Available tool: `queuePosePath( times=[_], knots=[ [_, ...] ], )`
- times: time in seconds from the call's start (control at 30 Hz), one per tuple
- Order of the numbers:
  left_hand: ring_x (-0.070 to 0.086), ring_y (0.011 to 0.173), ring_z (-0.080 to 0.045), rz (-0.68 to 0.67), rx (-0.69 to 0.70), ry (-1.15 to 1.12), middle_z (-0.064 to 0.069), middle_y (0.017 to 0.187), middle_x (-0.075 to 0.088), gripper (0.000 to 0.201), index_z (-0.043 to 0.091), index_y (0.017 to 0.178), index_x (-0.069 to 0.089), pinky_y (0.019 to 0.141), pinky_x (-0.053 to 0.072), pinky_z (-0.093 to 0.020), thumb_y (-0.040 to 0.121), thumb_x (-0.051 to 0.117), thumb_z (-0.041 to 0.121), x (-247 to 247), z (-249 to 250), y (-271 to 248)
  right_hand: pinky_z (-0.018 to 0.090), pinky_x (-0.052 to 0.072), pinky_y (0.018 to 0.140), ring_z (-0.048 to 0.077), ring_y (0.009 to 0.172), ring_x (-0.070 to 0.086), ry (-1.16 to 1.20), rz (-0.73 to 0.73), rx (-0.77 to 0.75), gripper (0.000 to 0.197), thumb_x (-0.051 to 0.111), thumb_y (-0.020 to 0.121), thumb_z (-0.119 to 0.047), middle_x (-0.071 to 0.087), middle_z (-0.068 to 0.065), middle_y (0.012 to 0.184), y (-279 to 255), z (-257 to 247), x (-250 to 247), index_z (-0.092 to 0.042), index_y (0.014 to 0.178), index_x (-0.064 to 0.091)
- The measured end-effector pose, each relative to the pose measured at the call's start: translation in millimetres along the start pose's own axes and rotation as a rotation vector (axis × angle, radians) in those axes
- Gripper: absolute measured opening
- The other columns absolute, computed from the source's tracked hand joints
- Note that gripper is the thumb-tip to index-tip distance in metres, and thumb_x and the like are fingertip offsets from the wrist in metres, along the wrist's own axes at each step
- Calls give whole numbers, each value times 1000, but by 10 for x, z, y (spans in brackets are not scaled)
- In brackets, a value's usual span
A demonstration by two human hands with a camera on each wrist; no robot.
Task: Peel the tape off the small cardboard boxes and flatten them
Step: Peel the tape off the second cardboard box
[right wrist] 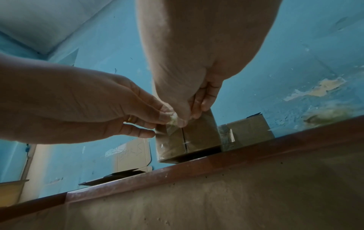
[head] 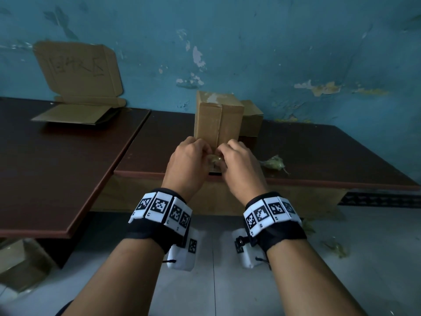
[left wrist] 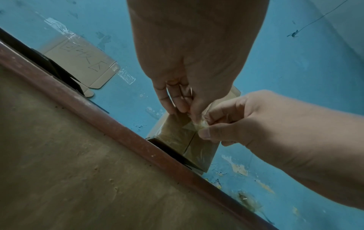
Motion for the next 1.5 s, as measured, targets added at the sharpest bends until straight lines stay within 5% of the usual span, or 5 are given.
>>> queuePosePath(
  times=[0.27,0.43,0.7,1.23,1.5],
  knots=[
    [59,102,-29,-88,19,171,-3,114,59,13,14,107,65,70,51,-45,96,69,8,58,94,-66,38,40,87,27,108,53,-33,-77,-34,25,67,91,1,68,3,109,3,21,71,-14,110,73],
    [57,106,-30,-145,32,198,-3,117,61,15,12,108,69,71,51,-46,94,76,12,111,57,-82,38,50,76,22,91,61,155,-58,102,37,70,90,-4,65,1,99,-11,115,62,-27,114,55],
    [62,102,-31,-229,5,149,-3,113,62,28,12,107,72,82,56,-53,85,88,20,185,-4,-60,28,39,70,14,84,54,113,-55,38,46,81,85,3,50,-10,98,-37,29,94,-28,91,47],
    [53,90,-25,-92,-167,-2,-6,114,48,16,5,116,66,84,49,-40,103,59,10,-29,-23,-8,44,50,79,27,91,62,172,120,26,18,77,95,-17,69,3,105,4,-44,-17,-17,103,61],
    [40,125,-34,-25,-200,-50,-7,135,38,66,26,140,50,109,37,-38,83,75,4,-191,5,6,44,58,84,19,94,64,435,196,100,19,75,97,-13,65,1,103,61,29,-107,-13,110,61]
  ],
)
Point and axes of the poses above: each hand's wrist, its own y-axis towards the middle knuckle, its own x-axis out of the palm, z = x × y, the point moved 8 cm from there along y, towards the middle knuckle
